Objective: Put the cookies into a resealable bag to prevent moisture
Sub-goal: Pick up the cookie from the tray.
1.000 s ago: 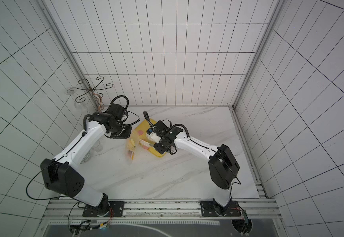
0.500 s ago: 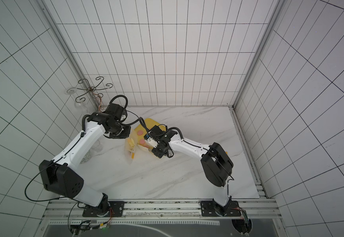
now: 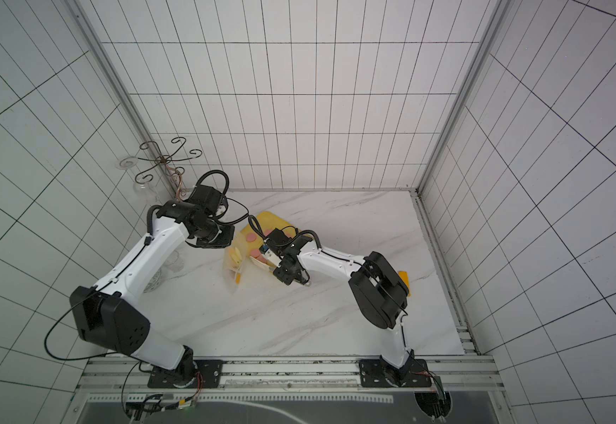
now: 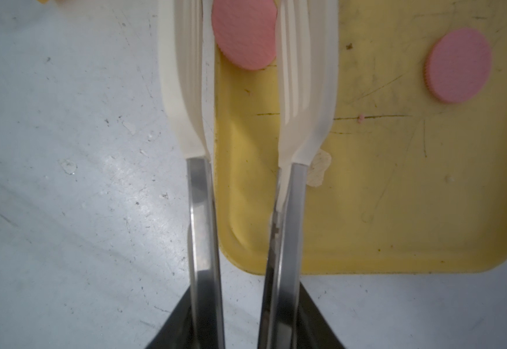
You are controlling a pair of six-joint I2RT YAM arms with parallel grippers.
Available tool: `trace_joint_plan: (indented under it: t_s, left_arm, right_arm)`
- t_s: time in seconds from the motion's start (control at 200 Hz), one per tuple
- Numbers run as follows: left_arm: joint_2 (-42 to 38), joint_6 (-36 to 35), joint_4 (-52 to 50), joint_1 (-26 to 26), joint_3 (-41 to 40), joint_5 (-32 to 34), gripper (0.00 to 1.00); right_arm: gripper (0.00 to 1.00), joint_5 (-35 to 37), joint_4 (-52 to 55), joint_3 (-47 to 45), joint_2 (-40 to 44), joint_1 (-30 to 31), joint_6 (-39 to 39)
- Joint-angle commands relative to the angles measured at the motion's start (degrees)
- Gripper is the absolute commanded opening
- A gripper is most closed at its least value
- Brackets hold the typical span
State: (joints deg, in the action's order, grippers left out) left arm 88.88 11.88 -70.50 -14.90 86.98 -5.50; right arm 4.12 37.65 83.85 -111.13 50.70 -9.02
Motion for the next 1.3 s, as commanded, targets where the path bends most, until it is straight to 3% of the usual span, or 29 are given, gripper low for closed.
trace_joint_plan:
  t_s: [0.0,0.55,0.985,1.16,1.299]
  left_arm:
    - [0.15,-0.63,0.71,0.16,1.09,-0.74,0.00]
    - [0.00,-0.81,0.81,0.10,1.00,-1.09,0.00]
    - [0.61,-0.70,1.33,-0.41,1.88,-1.69,0.00]
    - [1.27,-0.29,1.69,-0.83,2.48,-2.93,0.00]
    - [1.65,0.07,1.81,-0.81,3.04,-3.54,0.00]
  right_arm:
    - [0.39,1.87,2.21,2.11,-0.69,0.56,0.19]
    - [0.19,1.21,2.47,1.82,2.27,-1.23,3.53]
    - [0.14,1.34,2.91,2.52,8.71,-4.55,6.28]
    - [0.13,-1.85,2.35,4.21,16.12,-7.60,8.30]
    - [0.13,-8.73,1.56,8.10,19.55,-7.71,9.13]
